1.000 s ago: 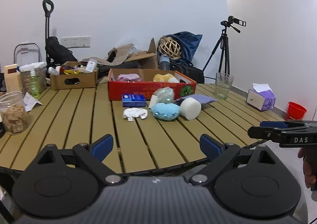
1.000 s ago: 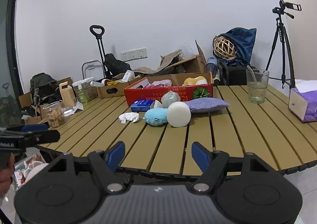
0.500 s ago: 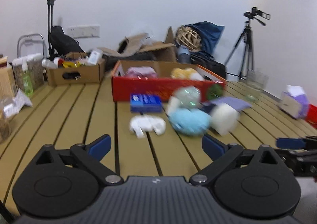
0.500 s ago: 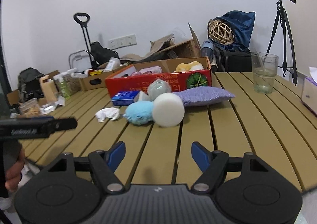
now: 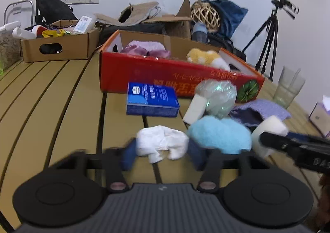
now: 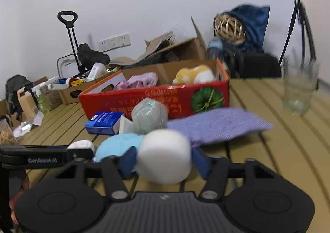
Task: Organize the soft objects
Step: 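Grasp the white foam cylinder with the right gripper while the left grasps the white cloth, then carry the foam cylinder and white cloth into the box and open both grippers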
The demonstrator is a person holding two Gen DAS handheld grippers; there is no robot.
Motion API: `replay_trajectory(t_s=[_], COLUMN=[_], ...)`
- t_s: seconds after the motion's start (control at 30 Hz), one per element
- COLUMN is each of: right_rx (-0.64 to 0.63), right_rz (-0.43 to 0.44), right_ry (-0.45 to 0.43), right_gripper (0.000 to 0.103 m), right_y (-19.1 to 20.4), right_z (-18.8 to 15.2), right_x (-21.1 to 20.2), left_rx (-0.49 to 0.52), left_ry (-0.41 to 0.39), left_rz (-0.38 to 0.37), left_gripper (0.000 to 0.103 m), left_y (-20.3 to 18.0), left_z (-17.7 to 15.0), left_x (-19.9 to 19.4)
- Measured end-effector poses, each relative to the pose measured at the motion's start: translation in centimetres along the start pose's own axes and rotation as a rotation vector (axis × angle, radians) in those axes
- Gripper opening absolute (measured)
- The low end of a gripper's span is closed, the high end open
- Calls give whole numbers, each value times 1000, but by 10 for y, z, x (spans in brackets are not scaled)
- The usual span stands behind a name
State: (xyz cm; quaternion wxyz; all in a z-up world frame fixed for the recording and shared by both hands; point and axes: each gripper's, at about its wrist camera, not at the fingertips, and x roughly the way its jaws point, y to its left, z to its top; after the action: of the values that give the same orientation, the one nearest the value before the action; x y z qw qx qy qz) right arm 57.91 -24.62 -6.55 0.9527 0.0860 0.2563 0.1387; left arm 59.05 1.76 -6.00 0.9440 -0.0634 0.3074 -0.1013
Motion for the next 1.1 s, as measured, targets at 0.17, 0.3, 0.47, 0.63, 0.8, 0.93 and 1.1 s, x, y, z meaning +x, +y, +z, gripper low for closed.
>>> replay_trajectory(t_s=[0.17, 0.3, 0.47, 0.63, 0.8, 0.93, 1.1], right_rx=[24, 55, 21, 45, -26, -7, 82], right_rz=[14, 27, 39, 90, 137, 172, 152], right_ry=[-11, -16, -33, -77, -136, -104, 10], right_gripper=[50, 50, 50, 50, 50, 51, 51], right_y=[-4, -8, 1, 5, 10, -3, -16], right_z=[0, -1, -5, 0, 60, 137, 210], right_x=[1, 0, -10, -35, -34, 25, 137], left_rx=[-33, -37, -26, -57, -20, 7, -21], left_ry=[-5, -4, -25, -95, -167, -132, 9], left_rz=[-26, -27, -18, -71, -159, -204, -173], left_gripper=[18, 18, 18, 17, 17, 18, 18], left_y=[6, 5, 5, 6, -1, -9, -6], left_z=[0, 0, -2, 8, 73, 151, 194], left_x=[-1, -1, -10, -40, -42, 9, 95])
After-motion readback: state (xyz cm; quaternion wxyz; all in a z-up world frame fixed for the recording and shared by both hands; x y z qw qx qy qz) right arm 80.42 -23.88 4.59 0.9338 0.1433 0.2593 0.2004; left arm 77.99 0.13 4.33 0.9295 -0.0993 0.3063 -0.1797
